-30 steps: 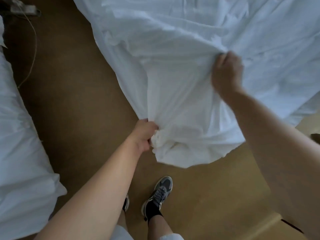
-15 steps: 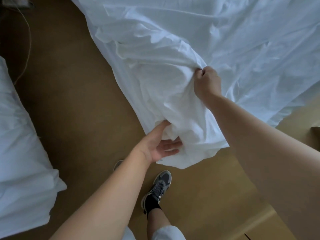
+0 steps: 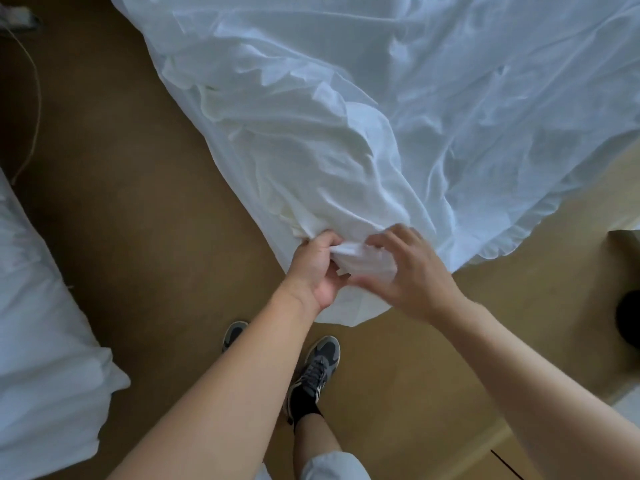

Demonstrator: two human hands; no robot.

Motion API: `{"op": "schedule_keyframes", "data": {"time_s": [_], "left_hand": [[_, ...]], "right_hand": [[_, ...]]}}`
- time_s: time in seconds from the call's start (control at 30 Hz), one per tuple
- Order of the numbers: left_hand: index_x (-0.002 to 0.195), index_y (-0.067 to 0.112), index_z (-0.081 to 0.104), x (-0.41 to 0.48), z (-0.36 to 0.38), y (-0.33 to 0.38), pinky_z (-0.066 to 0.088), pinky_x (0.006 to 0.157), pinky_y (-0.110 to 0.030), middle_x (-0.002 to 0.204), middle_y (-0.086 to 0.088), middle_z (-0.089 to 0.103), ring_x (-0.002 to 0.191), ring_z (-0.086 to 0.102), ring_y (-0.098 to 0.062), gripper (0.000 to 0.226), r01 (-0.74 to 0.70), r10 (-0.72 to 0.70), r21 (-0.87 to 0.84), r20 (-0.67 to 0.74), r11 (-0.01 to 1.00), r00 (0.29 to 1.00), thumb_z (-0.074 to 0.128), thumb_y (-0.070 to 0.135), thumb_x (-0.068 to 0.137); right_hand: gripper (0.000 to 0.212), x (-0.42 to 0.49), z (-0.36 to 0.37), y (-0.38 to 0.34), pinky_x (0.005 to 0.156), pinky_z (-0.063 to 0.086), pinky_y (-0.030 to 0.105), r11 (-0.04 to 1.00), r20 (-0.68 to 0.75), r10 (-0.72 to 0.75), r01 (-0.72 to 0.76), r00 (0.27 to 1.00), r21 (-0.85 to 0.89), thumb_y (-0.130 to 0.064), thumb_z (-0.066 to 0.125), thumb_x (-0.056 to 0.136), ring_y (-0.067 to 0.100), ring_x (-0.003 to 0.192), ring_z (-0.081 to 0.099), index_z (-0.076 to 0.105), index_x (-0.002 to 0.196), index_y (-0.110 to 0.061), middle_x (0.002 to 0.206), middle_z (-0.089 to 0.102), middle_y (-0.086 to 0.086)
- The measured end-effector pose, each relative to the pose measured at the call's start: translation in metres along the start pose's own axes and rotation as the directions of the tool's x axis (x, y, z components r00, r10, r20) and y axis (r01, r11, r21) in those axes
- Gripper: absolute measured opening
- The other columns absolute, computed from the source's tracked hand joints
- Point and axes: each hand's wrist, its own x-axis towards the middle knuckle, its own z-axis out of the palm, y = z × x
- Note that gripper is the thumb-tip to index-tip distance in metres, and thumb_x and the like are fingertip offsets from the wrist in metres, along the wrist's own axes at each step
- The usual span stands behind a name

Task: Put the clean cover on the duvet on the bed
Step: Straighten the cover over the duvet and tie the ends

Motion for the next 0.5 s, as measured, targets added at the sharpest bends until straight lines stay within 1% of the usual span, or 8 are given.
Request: {"op": "schedule_keyframes", "data": {"time_s": [0.03, 0.1, 0.17, 0.23, 0.27, 0.37, 0.43, 0.5], "left_hand": [[0.107, 0.011, 0.064, -0.001, -0.003, 0.0, 0.058, 0.067, -0.041, 0.083, -0.01, 0.067, 0.073, 0.069, -0.023, 0.025, -0.006, 0.006, -0.026, 0.005, 1.0, 1.0, 0.051, 0.003, 0.088], [0.11, 0.01, 0.066, -0.005, -0.007, 0.001, 0.06, 0.071, -0.046, 0.09, -0.012, 0.069, 0.071, 0.071, -0.023, 0.029, -0.024, 0.025, -0.059, 0.016, 0.998, 1.0, 0.05, 0.001, 0.088], [0.125, 0.007, 0.063, -0.005, -0.005, 0.002, 0.06, 0.08, -0.052, 0.1, -0.014, 0.07, 0.078, 0.071, -0.026, 0.039, -0.038, 0.038, -0.034, 0.0, 0.999, 0.999, 0.051, 0.0, 0.089], [0.135, 0.006, 0.058, -0.008, -0.001, 0.002, 0.058, 0.085, -0.054, 0.106, -0.015, 0.07, 0.089, 0.071, -0.029, 0.045, -0.063, 0.063, 0.006, -0.042, 0.998, 0.997, 0.055, 0.002, 0.09], [0.136, 0.006, 0.057, -0.011, 0.001, 0.001, 0.058, 0.089, -0.054, 0.108, -0.014, 0.07, 0.094, 0.071, -0.03, 0.048, -0.09, 0.091, 0.019, -0.046, 0.996, 0.995, 0.057, 0.002, 0.088], [0.142, 0.009, 0.046, -0.022, -0.009, 0.001, 0.054, 0.101, -0.052, 0.119, -0.009, 0.065, 0.111, 0.064, -0.026, 0.067, -0.235, 0.231, 0.124, 0.044, 0.964, 0.972, 0.059, 0.002, 0.076], [0.145, 0.016, 0.037, -0.031, -0.025, 0.001, 0.057, 0.097, -0.035, 0.132, -0.002, 0.058, 0.119, 0.062, -0.019, 0.077, -0.399, 0.411, 0.475, 0.085, 0.784, 0.908, 0.067, 0.002, 0.076], [0.15, 0.017, 0.029, -0.033, -0.042, 0.001, 0.057, 0.092, -0.026, 0.139, -0.004, 0.045, 0.119, 0.059, -0.02, 0.091, -0.461, 0.667, 0.818, 0.133, 0.344, 0.733, 0.079, 0.004, 0.075]], "right_hand": [[0.057, -0.019, 0.008, 0.003, 0.08, 0.046, 0.038, 0.991, -0.071, -0.066, 0.057, 0.995, -0.122, -0.062, 0.074, 0.077, 0.023, 0.092, 0.055, 0.063, 0.107, -0.015, 0.104, 0.059, 0.004], [0.037, -0.057, 0.028, 0.004, 0.074, 0.046, 0.042, 0.968, -0.273, -0.126, 0.058, 0.954, -0.243, -0.041, 0.077, 0.083, 0.028, 0.082, 0.053, 0.058, 0.094, -0.012, 0.091, 0.057, 0.008], [0.031, -0.083, 0.049, 0.0, 0.07, 0.049, 0.047, 0.97, -0.275, 0.144, -0.19, 0.951, -0.15, -0.04, 0.072, 0.089, 0.026, 0.075, 0.054, 0.059, 0.087, -0.011, 0.083, 0.056, 0.004], [0.056, -0.088, 0.064, -0.005, 0.091, 0.05, 0.048, 0.801, -0.059, 0.597, -0.591, 0.8, 0.09, -0.06, 0.07, 0.084, 0.024, 0.104, 0.056, 0.059, 0.117, -0.015, 0.111, 0.056, 0.002], [0.077, -0.083, 0.069, -0.007, 0.102, 0.046, 0.043, 0.696, 0.024, 0.697, -0.684, 0.717, 0.22, -0.066, 0.073, 0.078, 0.022, 0.121, 0.05, 0.048, 0.134, -0.019, 0.128, 0.049, 0.001], [0.101, -0.046, 0.084, -0.016, 0.098, 0.038, 0.032, 0.616, -0.051, 0.744, -0.654, 0.666, 0.44, -0.063, 0.081, 0.072, 0.02, 0.127, 0.044, 0.029, 0.147, -0.02, 0.141, 0.041, 0.002], [0.078, -0.023, 0.088, -0.019, 0.089, 0.041, 0.035, 0.582, -0.159, 0.797, -0.672, 0.582, 0.458, -0.044, 0.08, 0.081, 0.032, 0.117, 0.054, 0.04, 0.14, -0.013, 0.131, 0.053, 0.008], [0.042, -0.012, 0.088, -0.02, 0.08, 0.04, 0.032, 0.645, -0.218, 0.755, -0.637, 0.619, 0.422, -0.021, 0.071, 0.088, 0.036, 0.104, 0.06, 0.054, 0.123, -0.005, 0.116, 0.062, 0.011]]}}
